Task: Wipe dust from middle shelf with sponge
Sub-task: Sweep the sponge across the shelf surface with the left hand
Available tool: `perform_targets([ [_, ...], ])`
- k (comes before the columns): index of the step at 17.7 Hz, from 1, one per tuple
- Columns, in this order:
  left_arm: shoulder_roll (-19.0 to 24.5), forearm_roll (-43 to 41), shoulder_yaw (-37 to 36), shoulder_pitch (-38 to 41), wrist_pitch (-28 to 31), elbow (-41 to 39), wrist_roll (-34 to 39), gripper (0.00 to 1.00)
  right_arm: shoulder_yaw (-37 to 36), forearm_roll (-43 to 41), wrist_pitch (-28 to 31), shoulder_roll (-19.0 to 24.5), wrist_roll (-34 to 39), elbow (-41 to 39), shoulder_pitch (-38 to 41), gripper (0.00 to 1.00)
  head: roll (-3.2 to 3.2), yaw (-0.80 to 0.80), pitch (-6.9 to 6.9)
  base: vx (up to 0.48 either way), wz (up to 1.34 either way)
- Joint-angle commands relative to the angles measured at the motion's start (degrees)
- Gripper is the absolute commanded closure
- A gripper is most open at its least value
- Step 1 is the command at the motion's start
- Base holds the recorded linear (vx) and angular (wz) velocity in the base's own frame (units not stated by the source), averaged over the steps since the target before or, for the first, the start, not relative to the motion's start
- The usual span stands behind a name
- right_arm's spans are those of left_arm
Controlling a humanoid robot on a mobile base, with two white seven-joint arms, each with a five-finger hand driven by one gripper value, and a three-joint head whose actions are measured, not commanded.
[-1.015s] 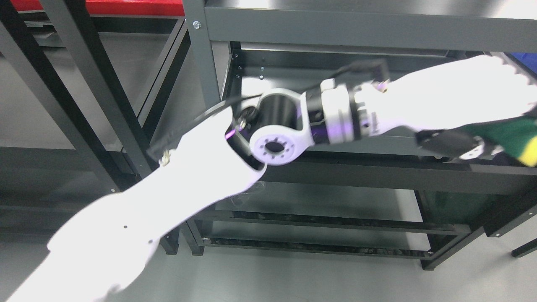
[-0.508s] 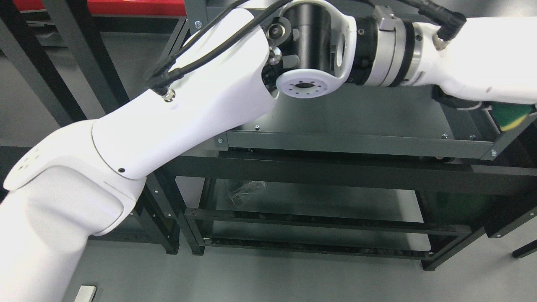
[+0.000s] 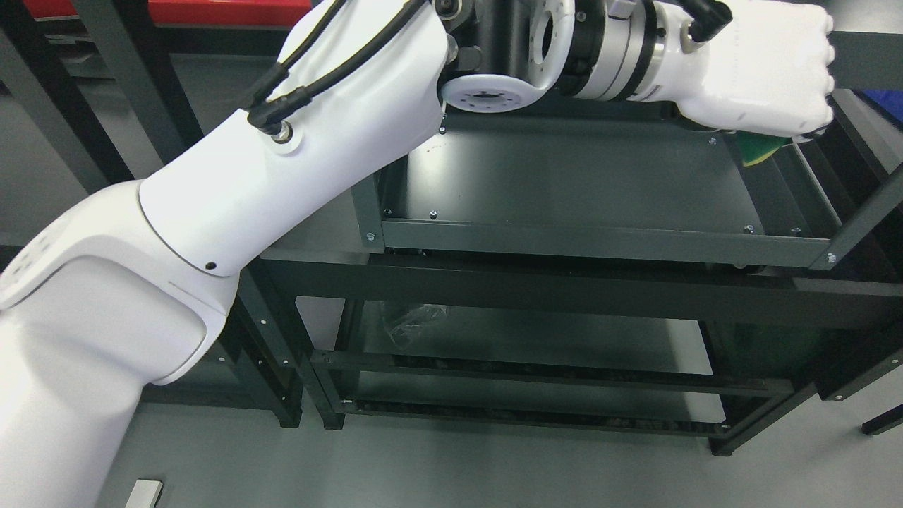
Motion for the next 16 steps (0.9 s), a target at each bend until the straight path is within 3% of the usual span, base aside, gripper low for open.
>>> perform_targets([
  [1, 4.3, -1.8, 16.0, 3.5, -4.2, -0.7, -5.9, 1.0, 0.0, 0.0, 0.0, -1.0, 0.0, -1.0, 0.0, 0.0, 0.0, 0.0, 0.0, 0.0, 0.0],
  [4, 11.4, 0.5, 21.5, 7.7, -4.2, -6.9, -9.6, 1.0, 0.0, 0.0, 0.0, -1.0, 0.0, -1.0, 0.0, 0.0, 0.0, 0.0, 0.0, 0.0, 0.0],
  [7, 22.3, 7.1, 25.6, 15.0, -4.2, -14.5, -11.6, 1.0, 0.0, 0.0, 0.0, -1.0, 0.0, -1.0, 0.0, 0.0, 0.0, 0.0, 0.0, 0.0, 0.0],
  [9, 27.3, 11.5, 29.5, 19.1, -4.2, -18.4, -13.4, 1.0, 0.0, 0.0, 0.0, -1.0, 0.0, -1.0, 0.0, 0.0, 0.0, 0.0, 0.0, 0.0, 0.0],
  [14, 39.5, 20.4, 41.4, 28.0, -4.2, -20.4, -16.6, 1.0, 0.0, 0.0, 0.0, -1.0, 0.0, -1.0, 0.0, 0.0, 0.0, 0.0, 0.0, 0.0, 0.0],
  [16, 41.5, 21.7, 43.7, 30.0, -4.2, -20.4, -16.5, 1.0, 0.0, 0.0, 0.0, -1.0, 0.0, -1.0, 0.0, 0.0, 0.0, 0.0, 0.0, 0.0, 0.0],
])
